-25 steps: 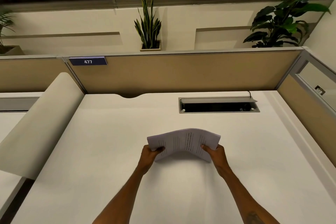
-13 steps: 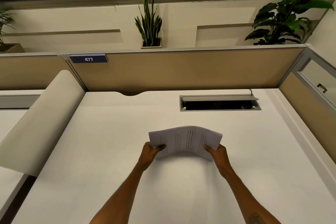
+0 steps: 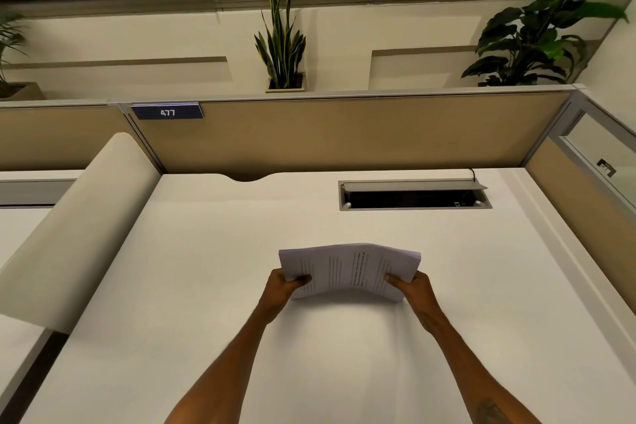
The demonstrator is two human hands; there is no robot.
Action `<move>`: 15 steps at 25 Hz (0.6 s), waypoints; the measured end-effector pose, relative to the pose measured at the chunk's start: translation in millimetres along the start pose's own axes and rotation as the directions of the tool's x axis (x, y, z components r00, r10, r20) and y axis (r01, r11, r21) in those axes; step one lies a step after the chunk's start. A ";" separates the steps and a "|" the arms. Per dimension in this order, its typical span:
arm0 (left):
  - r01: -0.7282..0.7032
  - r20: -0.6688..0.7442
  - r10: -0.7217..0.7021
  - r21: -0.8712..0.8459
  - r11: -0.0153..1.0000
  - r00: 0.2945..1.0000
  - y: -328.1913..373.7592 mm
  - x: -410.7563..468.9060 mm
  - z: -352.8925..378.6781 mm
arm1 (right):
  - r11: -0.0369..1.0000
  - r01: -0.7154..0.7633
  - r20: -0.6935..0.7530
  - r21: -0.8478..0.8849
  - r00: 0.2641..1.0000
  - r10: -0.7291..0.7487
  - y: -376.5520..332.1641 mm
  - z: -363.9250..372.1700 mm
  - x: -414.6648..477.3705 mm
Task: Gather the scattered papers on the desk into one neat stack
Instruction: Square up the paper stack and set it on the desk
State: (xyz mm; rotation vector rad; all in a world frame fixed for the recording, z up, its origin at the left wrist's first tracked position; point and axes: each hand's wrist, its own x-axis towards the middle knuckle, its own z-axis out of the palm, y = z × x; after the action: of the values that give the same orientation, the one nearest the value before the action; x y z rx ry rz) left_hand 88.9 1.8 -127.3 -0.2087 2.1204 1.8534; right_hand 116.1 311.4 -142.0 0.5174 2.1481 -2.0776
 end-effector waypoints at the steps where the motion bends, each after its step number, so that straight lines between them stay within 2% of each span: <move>1: 0.010 0.010 -0.010 -0.012 1.000 1.000 2.2 0.1 -1.6 | 1.000 0.002 0.006 -0.023 1.000 -0.002 -3.3 -1.9 0.9; 5: 0.069 0.051 -0.064 -0.100 0.993 0.997 21.4 4.3 -13.3 | 1.000 0.006 0.145 -0.027 0.989 -0.002 -22.4 -16.0 5.7; 8: 0.057 0.056 -0.052 -0.095 0.994 0.997 38.3 11.5 -19.3 | 1.000 -0.023 0.216 0.006 0.976 0.021 -34.3 -21.9 12.0; 11: 0.023 -0.013 -0.025 -0.164 0.986 1.000 50.3 19.4 -17.7 | 0.992 -0.077 0.186 0.097 0.981 0.058 -36.7 -19.5 15.5; 15: 0.034 -0.054 -0.069 -0.484 0.874 0.996 57.2 22.7 -6.4 | 0.948 -0.070 0.082 0.310 0.996 0.047 -30.8 -9.6 12.1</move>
State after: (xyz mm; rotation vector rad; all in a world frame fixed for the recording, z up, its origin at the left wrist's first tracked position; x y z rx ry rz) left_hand 48.7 6.2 -80.3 -0.4439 1.6283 2.3442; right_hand 96.6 322.7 -116.0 0.5176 1.7485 -2.3762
